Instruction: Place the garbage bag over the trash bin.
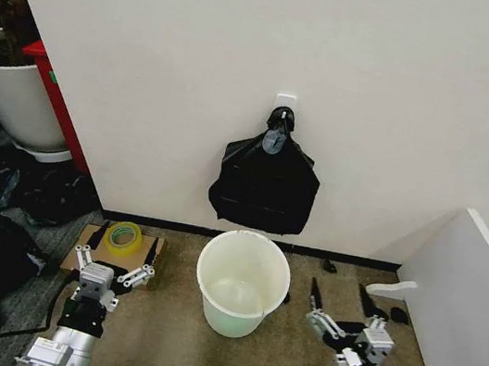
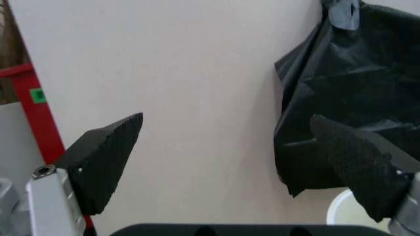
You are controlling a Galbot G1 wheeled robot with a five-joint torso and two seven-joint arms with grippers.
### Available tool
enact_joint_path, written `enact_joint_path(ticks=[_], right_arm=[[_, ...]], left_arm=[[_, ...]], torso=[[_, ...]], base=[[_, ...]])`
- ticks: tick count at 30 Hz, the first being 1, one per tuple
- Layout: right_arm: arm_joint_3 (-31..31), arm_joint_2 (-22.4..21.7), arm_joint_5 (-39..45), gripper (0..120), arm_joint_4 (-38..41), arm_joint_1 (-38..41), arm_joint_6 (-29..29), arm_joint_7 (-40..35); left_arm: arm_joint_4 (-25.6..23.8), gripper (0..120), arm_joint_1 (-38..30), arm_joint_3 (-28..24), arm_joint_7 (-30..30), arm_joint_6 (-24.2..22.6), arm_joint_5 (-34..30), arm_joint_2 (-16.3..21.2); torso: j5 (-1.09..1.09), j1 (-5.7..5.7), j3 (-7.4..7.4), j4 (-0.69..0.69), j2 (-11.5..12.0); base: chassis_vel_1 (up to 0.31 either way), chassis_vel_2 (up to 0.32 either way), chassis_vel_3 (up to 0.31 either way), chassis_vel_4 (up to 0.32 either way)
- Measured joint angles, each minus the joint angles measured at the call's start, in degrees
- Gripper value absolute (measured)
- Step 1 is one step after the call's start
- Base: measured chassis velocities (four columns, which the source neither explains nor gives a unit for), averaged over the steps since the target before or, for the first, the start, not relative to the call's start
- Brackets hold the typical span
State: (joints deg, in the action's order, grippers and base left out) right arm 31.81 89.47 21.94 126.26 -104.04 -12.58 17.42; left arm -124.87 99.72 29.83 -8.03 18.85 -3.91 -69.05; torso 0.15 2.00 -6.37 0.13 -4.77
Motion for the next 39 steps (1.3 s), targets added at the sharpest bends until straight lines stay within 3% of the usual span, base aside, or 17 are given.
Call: enact_joint_path(ticks=[5, 9, 11, 13, 20, 29, 39], right_arm=[[-2.8, -4.6, 18.5, 100, -1.3, 9.1, 9.2, 0.4], [-4.7, -6.8, 26.5, 100, -3.8, 14.7, 12.6, 0.3], [-7.7, -9.3, 34.9, 100, -7.4, 21.1, 15.3, -0.2], [-9.8, -10.3, 38.2, 100, -10.3, 25.3, 16.3, -0.1], [-15.0, -8.4, 44.3, 100, -20.7, 38.5, 17.7, 0.7], [-16.0, -4.7, 48.0, 100, -29.0, 47.8, 18.1, 1.5], [-14.7, -3.2, 47.8, 99, -36.0, 54.7, 17.4, 0.1]], left_arm=[[2.7, 99, -0.3, -0.5, 0.8, 2.5, 0.6, -1.9], [2.6, 100, 0.5, -0.9, 1.6, 3.4, 1.9, -3.6], [2.4, 100, 1.4, -0.7, 2.0, 4.4, 4.1, -4.5], [2.6, 99, 1.9, -0.2, 2.0, 5.2, 4.9, -4.7], [3.1, 99, 4.0, 0.7, 0.8, 6.3, 8.7, -7.2], [3.0, 99, 5.7, 1.4, -0.4, 7.9, 11.5, -11.0], [2.1, 99, 5.9, 1.7, -1.3, 7.9, 11.9, -12.0]], torso=[[0.0, 0.0, 0.0, -0.01, 0.0], [0.0, 0.0, 0.0, -0.01, 0.0], [-0.01, 0.0, -0.01, -0.01, 0.0], [0.0, 0.0, 0.0, 0.0, 0.0], [0.0, 0.0, -0.01, -0.01, 0.0], [0.0, 0.0, 0.0, 0.0, 0.0], [0.0, 0.0, 0.0, -0.01, 0.0]], base=[[0.0, 0.0, 0.0, 0.0], [0.0, 0.0, 0.0, 0.0], [0.0, 0.0, 0.0, 0.0], [0.0, 0.0, 0.0, 0.0], [0.0, 0.0, 0.0, 0.0], [0.0, 0.0, 0.0, 0.0], [0.0, 0.0, 0.0, 0.0]])
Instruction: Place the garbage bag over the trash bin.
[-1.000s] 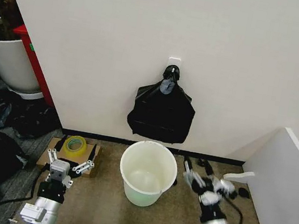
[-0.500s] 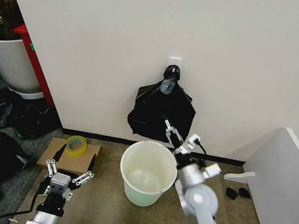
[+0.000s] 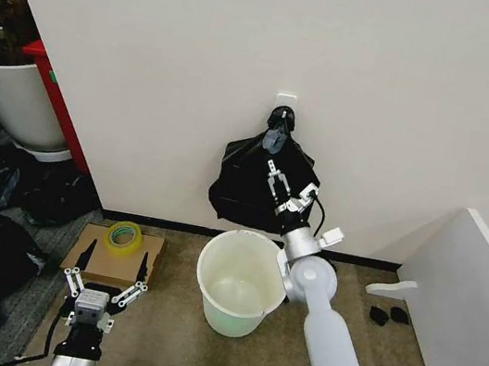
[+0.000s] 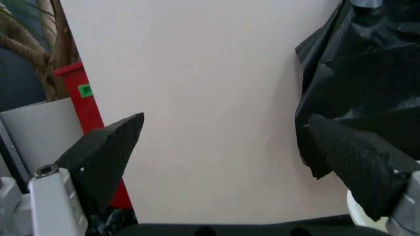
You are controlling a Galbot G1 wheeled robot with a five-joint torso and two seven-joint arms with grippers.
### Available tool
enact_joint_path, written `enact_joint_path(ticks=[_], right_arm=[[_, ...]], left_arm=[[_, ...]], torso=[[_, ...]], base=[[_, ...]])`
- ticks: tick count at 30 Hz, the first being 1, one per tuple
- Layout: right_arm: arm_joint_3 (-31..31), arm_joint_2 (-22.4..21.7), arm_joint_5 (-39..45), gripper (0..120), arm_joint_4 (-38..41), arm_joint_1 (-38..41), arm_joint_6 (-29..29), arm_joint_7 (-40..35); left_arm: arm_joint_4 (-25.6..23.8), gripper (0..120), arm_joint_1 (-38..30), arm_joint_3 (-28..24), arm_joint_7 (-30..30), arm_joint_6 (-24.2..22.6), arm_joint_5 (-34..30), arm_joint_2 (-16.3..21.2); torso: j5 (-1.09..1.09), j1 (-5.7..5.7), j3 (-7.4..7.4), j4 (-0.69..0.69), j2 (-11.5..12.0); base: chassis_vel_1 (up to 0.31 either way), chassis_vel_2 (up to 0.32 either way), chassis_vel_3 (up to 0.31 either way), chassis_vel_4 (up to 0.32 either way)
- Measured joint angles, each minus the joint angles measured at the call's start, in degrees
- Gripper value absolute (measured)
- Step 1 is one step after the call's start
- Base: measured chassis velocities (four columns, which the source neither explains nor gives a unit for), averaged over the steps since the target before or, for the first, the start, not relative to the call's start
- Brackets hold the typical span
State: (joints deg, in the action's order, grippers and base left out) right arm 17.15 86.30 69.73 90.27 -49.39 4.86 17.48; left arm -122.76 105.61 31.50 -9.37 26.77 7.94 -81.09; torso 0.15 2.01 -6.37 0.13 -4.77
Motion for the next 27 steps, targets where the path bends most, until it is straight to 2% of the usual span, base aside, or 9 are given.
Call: enact_joint_path(ticks=[5, 10, 11, 15, 17, 19, 23, 25, 27], right_arm=[[0.5, 0.2, 0.2, 93, -1.7, 1.8, -0.3, -0.3], [0.6, 0.7, 0.3, 70, -3.0, 3.7, -0.3, -0.1], [0.6, 0.7, 0.3, 70, -3.0, 3.7, -0.3, -0.1], [0.3, 1.2, -0.2, 56, -3.3, 3.7, -0.3, 0.0], [0.0, 1.7, -0.8, 45, -3.3, 3.6, -0.3, 0.1], [-0.1, 1.9, -1.0, 41, -3.3, 3.7, -0.4, 0.1], [0.0, 2.4, -1.3, 22, -3.5, 4.0, -0.6, -0.1], [0.0, 2.4, -1.4, 20, -3.5, 4.0, -0.6, -0.2], [0.2, 2.4, -1.5, 8, -3.5, 4.0, -0.7, -0.2]], left_arm=[[0.1, 99, -0.2, 0.0, 0.0, 0.0, -0.1, 0.0], [0.2, 99, -0.6, 0.2, -0.4, -0.1, -0.3, 0.3], [0.2, 99, -0.6, 0.2, -0.4, -0.1, -0.3, 0.3], [0.2, 99, -0.6, 0.1, -0.5, -0.1, -0.7, 0.7], [0.2, 99, -0.8, 0.0, -0.5, -0.1, -1.0, 0.9], [0.2, 99, -1.0, 0.0, -0.5, -0.2, -1.2, 0.9], [0.7, 99, -1.6, -0.1, -0.3, -0.3, -1.8, 1.1], [0.7, 99, -1.6, -0.1, -0.3, -0.3, -1.8, 1.1], [0.9, 99, -1.8, -0.2, -0.3, -0.3, -2.0, 1.2]], torso=[[0.0, -0.01, 0.0, 0.01, 0.0], [0.0, -0.01, 0.0, 0.0, 0.0], [0.0, -0.01, 0.0, 0.0, 0.0], [0.0, -0.01, 0.0, 0.01, 0.0], [0.0, -0.01, 0.0, 0.0, 0.0], [0.0, -0.01, 0.01, 0.0, 0.0], [0.0, -0.01, 0.0, 0.0, 0.0], [0.0, 0.0, 0.0, 0.0, 0.0], [0.0, 0.0, 0.01, 0.0, 0.0]], base=[[0.0, 0.0, 0.0, 0.0], [0.0, 0.0, 0.0, 0.0], [0.0, 0.0, 0.0, 0.0], [0.0, 0.0, 0.0, 0.0], [0.0, 0.0, 0.0, 0.0], [0.0, 0.0, 0.0, 0.0], [0.0, 0.0, 0.0, 0.0], [0.0, 0.0, 0.0, 0.0], [0.0, 0.0, 0.0, 0.0]])
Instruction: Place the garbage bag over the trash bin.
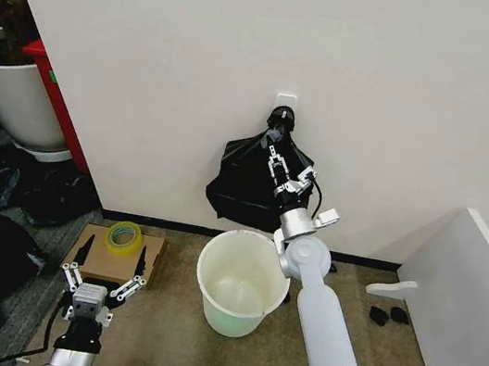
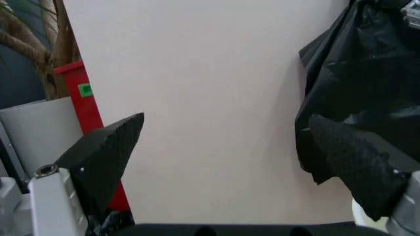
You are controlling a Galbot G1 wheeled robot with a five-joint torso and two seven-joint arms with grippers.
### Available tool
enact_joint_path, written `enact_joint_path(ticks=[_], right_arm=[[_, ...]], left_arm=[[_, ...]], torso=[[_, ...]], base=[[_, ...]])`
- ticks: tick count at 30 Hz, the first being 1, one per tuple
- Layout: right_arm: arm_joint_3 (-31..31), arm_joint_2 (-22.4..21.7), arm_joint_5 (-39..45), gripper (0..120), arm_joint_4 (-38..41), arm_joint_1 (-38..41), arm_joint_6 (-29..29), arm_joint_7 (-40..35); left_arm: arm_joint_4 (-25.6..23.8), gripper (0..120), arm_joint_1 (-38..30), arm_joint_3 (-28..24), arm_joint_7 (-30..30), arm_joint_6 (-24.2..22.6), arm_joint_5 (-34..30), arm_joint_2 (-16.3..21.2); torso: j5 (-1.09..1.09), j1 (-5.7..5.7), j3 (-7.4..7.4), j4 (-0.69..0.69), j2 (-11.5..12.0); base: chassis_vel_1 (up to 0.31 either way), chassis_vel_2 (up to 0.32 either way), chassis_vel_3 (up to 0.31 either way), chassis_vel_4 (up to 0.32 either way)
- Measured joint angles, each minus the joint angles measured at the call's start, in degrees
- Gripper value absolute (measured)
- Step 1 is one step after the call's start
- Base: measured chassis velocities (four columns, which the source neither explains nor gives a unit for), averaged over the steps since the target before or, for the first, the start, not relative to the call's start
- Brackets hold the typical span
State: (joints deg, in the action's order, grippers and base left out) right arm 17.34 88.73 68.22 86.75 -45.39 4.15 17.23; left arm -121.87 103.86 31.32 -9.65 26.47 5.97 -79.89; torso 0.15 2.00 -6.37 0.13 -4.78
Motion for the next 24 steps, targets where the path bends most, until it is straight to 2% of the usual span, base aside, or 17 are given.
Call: enact_joint_path(ticks=[3, 12, 14, 18, 24], right_arm=[[0.0, -0.1, -0.4, 0, 0.0, 0.0, -0.1, -0.2], [-0.9, -1.6, -5.5, 0, 1.5, -1.8, -0.7, -1.1], [-1.7, -4.1, -10.4, 0, 4.5, -5.6, -1.1, -0.7], [-2.0, -5.8, -14.4, 0, 7.9, -9.6, -1.8, -0.5], [-2.9, -9.7, -28.6, 0, 16.1, -19.7, -6.2, 0.0]], left_arm=[[0.1, 99, 0.0, 0.0, 0.0, 0.0, -0.1, 0.1], [0.2, 99, -0.2, -0.2, 0.1, 0.0, -0.2, 0.1], [0.7, 99, -0.4, -0.6, 0.1, 0.0, -0.2, 0.1], [1.1, 99, -0.8, -1.0, 0.2, -0.1, -0.1, 0.0], [1.8, 99, -1.4, -1.6, 0.3, -0.1, 0.1, 0.0]], torso=[[0.0, 0.0, 0.0, 0.0, 0.0], [0.0, 0.0, 0.0, -0.01, 0.0], [-0.01, 0.0, 0.0, 0.0, 0.0], [-0.01, 0.0, 0.0, 0.0, 0.0], [-0.01, 0.0, 0.01, 0.0, 0.0]], base=[[0.0, 0.0, 0.0, 0.0], [0.0, 0.0, 0.0, 0.0], [0.0, 0.0, 0.0, 0.0], [0.0, 0.0, 0.0, 0.0], [0.0, 0.0, 0.0, 0.0]])
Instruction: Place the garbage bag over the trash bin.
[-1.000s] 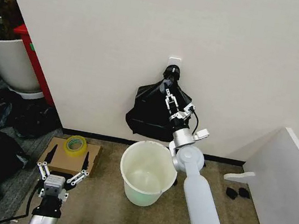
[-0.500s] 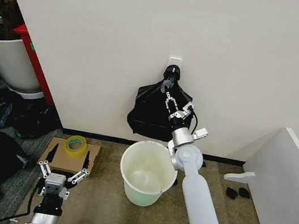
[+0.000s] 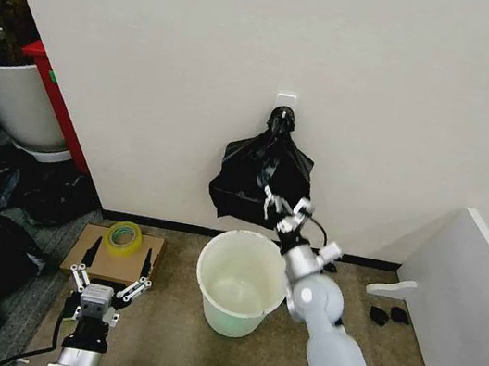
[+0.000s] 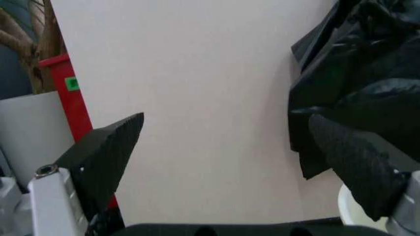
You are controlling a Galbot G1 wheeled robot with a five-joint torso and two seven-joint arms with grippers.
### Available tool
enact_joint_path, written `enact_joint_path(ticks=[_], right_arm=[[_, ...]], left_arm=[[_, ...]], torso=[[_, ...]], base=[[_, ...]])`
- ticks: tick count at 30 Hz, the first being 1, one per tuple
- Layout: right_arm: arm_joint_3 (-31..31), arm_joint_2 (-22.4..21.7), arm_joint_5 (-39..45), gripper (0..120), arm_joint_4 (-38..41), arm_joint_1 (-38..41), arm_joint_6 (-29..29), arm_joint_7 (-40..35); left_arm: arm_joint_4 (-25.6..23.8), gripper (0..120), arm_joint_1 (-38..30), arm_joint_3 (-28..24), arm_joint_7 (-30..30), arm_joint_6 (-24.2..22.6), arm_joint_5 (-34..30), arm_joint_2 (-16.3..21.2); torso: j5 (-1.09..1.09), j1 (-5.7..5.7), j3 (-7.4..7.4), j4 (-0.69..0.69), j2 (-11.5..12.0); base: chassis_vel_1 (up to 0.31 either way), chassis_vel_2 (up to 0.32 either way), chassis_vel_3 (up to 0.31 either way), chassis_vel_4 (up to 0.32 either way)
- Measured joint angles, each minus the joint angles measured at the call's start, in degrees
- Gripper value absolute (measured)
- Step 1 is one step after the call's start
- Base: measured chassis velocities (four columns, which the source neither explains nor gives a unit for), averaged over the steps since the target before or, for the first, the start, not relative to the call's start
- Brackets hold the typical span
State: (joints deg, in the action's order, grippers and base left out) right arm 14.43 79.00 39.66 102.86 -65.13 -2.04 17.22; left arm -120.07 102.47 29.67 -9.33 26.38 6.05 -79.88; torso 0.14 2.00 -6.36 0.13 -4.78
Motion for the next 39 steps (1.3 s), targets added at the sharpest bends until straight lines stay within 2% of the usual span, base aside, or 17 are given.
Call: enact_joint_path(ticks=[2, 5, 8, 20, 28, 39], right_arm=[[0.0, -0.1, -0.8, 0, 0.4, -0.5, -0.2, -0.2], [-0.2, -0.8, -9.2, 0, 4.7, -6.8, -2.9, -1.8], [-0.3, -2.0, -16.5, 0, 5.5, -10.9, -6.2, -1.2], [-0.2, -5.7, -32.1, 0, 6.6, -21.1, -17.1, 0.6], [0.1, -6.9, -38.6, 0, 7.0, -24.3, -23.6, 1.6], [1.1, -8.1, -42.9, 0, 5.3, -26.2, -29.6, 2.6]], left_arm=[[0.0, 99, 0.0, 0.0, 0.0, 0.0, 0.0, 0.0], [0.3, 99, -0.3, -0.1, 0.0, 0.0, 0.0, 0.2], [0.4, 99, -0.6, -0.3, 0.0, 0.0, 0.0, 0.3], [0.5, 99, -1.0, -0.4, 0.1, -0.2, -0.1, 0.6], [0.5, 99, -0.9, -0.7, 0.3, -0.4, 0.1, 0.6], [0.5, 99, -0.9, -1.1, 0.6, -0.4, 0.2, 0.9]], torso=[[0.0, 0.0, 0.0, 0.0, 0.0], [0.0, 0.0, 0.0, 0.0, 0.0], [0.0, 0.0, 0.0, 0.01, 0.0], [0.0, 0.0, 0.0, 0.0, 0.0], [0.0, 0.0, -0.01, 0.0, 0.0], [0.01, 0.0, -0.01, 0.0, 0.0]], base=[[0.0, 0.0, 0.0, 0.0], [0.0, 0.0, 0.0, 0.0], [0.0, 0.0, 0.0, 0.0], [0.0, 0.0, 0.0, 0.0], [0.0, 0.0, 0.0, 0.0], [0.0, 0.0, 0.0, 0.0]])
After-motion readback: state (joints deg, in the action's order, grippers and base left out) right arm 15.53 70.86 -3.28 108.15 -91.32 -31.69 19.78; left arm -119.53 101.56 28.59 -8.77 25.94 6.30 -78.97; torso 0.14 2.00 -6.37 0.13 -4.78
